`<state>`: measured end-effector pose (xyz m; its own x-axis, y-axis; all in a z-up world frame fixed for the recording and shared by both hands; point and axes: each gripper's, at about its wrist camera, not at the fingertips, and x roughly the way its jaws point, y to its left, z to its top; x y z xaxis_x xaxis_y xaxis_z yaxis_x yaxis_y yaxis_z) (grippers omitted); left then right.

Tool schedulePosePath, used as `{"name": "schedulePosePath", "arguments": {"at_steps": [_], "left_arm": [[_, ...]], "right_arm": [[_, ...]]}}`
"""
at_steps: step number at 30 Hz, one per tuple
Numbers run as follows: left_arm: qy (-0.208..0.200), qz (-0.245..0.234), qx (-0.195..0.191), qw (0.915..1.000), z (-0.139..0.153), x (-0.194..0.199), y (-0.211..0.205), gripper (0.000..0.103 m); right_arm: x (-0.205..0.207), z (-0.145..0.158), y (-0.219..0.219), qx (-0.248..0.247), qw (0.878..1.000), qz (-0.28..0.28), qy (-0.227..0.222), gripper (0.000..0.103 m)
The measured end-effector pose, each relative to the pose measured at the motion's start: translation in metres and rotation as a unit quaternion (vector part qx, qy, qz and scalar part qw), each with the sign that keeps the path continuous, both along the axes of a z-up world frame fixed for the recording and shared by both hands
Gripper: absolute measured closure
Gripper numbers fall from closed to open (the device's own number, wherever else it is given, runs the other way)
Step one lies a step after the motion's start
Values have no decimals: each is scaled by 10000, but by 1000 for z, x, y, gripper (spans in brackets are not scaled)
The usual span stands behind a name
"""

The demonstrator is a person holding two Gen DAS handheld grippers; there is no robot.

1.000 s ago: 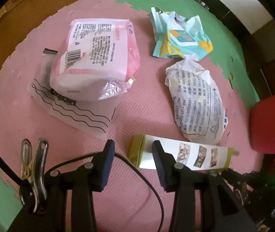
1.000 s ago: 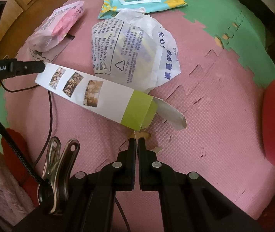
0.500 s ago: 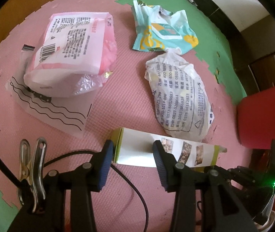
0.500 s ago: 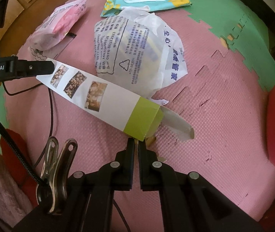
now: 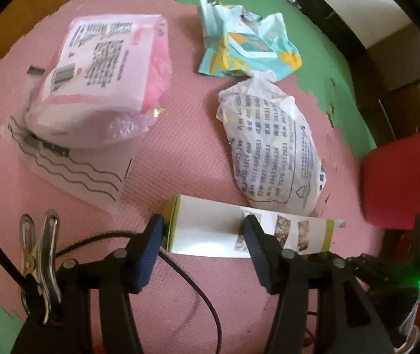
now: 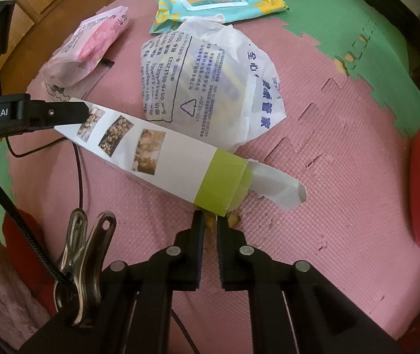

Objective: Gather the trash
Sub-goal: 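Grasp the white-green box with the right tool while the left tool reaches its other end, then carry the white-green box in both tools over the red bucket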

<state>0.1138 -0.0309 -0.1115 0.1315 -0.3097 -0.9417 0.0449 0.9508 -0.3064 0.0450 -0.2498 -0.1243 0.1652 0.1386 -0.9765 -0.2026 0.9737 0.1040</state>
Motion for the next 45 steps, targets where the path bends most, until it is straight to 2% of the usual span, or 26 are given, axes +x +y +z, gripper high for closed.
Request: {"name": "schedulePosePath", "arguments": {"at_steps": [5,10,17,22,28,33,37,45], "left_arm": [[19,-16,-23,10000,2,-2,0,46],[-64,11,-151,9999,12,-7,3,47],[-487,105,-480,9976,48,-22,11,48],[-925,194,-735,9928,86,-35,15,48],[-1426,133,-766,9867,126,-55,1,48],[-1752,-26,-919,9802,159,-71,-19,48],[-2074,-265,-1007,9727,191,-80,-45,48],[-2654,-874,-1139,9534,248,-86,-126,48]], "right_arm": [[2,1,-2,47,10000,-41,-64,91],[-3,19,-7,118,9993,-135,-315,91],[-19,59,-10,57,9963,-101,-848,91],[-32,101,-11,-180,9884,64,-1504,91],[-55,138,-23,31,9808,-95,-1946,91],[-79,170,-39,21,9697,-385,-2411,90],[-105,197,-57,-123,9541,-605,-2932,90],[-138,242,-112,-399,9229,-1118,-3664,85]]}}
